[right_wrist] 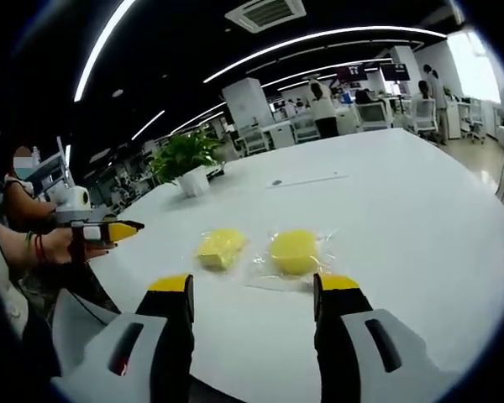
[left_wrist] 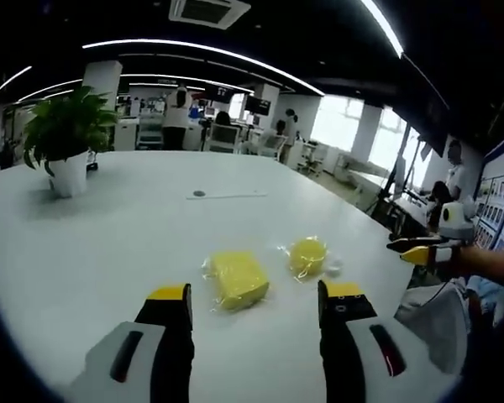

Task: Compare the silicone blocks by pressing each to a similar depth, holding the contact briefly, and releasing to observe deformation and rebound differences across the visible hardness samples.

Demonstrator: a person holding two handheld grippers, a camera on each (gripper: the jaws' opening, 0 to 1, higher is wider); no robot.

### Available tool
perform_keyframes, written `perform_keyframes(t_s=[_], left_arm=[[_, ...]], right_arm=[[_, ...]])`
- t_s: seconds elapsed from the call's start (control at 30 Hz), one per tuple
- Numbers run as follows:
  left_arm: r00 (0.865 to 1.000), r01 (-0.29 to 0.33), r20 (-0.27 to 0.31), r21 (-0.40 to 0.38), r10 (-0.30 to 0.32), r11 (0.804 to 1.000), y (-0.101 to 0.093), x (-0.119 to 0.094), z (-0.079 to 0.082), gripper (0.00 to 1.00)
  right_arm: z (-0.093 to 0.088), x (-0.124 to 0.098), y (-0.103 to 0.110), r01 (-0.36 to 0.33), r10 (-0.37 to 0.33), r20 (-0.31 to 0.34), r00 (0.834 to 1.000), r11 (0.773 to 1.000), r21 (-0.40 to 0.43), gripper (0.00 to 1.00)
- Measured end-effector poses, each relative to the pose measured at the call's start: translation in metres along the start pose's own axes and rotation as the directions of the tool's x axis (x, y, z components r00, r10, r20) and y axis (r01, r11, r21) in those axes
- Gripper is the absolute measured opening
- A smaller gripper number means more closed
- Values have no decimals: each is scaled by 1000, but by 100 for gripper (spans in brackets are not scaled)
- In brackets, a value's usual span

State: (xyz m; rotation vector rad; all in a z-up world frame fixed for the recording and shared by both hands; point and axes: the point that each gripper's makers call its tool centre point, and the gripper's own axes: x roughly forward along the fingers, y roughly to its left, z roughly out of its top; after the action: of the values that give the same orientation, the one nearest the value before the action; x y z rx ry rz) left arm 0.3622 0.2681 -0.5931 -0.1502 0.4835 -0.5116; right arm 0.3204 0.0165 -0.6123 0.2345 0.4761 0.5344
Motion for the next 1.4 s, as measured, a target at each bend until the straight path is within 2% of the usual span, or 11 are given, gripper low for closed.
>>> perform_keyframes(t_s=[0.47, 1.03, 1.4], left_arm=[[996, 84, -44, 42, -82, 996, -15, 54, 17, 61], [980, 172, -119, 77, -163, 982, -32, 122, 12, 62], [971, 195, -143, 4, -192, 981, -41, 155, 7, 63]], right_arm=[[-9, 1, -6, 10, -9, -13, 1000, 999, 31, 52], [-20, -1, -17, 33, -31, -24, 999, 997, 71, 51], [-22, -2, -23, 45, -42, -29, 999, 995, 87, 51]])
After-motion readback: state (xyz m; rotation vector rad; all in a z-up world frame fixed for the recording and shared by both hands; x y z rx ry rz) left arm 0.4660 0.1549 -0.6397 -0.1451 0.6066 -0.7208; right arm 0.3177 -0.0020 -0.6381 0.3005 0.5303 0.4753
